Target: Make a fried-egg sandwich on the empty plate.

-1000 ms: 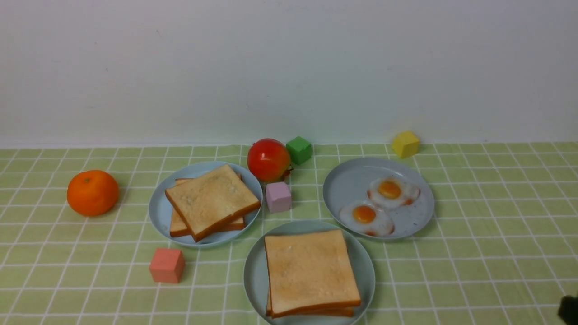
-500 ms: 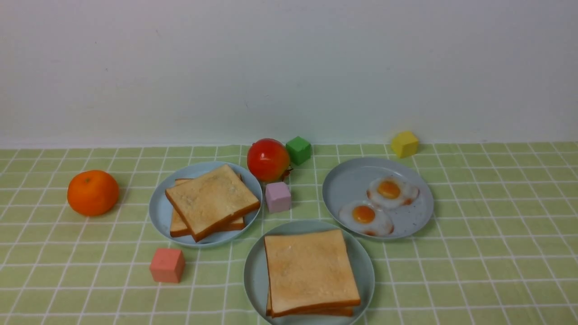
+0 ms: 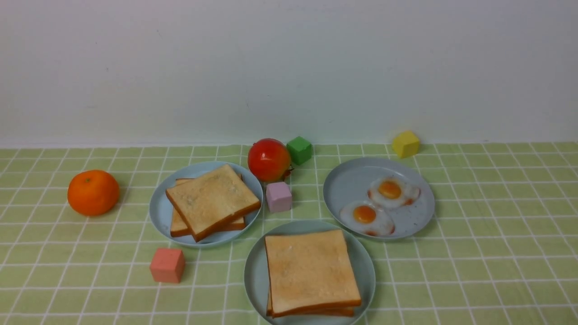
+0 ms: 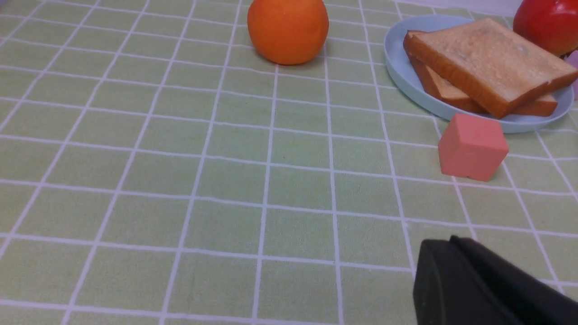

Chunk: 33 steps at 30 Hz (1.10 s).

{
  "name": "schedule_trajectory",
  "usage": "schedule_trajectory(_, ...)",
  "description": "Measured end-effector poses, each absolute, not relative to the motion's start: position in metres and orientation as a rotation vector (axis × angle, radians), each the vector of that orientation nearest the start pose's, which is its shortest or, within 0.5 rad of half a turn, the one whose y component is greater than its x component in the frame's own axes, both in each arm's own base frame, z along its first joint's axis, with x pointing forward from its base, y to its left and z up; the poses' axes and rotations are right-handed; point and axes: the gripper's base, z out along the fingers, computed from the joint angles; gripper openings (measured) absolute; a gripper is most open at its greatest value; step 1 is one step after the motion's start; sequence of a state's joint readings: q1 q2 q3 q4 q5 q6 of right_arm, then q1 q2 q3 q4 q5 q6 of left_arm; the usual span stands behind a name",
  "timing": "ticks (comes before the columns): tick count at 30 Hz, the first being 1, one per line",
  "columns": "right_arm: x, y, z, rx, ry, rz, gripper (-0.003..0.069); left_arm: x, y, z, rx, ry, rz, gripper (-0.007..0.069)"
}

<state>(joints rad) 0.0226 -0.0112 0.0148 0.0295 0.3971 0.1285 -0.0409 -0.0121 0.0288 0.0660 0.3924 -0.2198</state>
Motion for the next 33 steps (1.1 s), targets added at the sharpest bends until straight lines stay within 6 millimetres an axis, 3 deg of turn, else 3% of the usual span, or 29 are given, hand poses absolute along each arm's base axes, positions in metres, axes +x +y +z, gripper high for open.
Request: schedule_trajectory(33,0.0518,0.0019,0.1732,0.116,1.882,0.127,0.0237,0.0521,0.0002,0.169,-0.129,1.889,-0.112,0.0041)
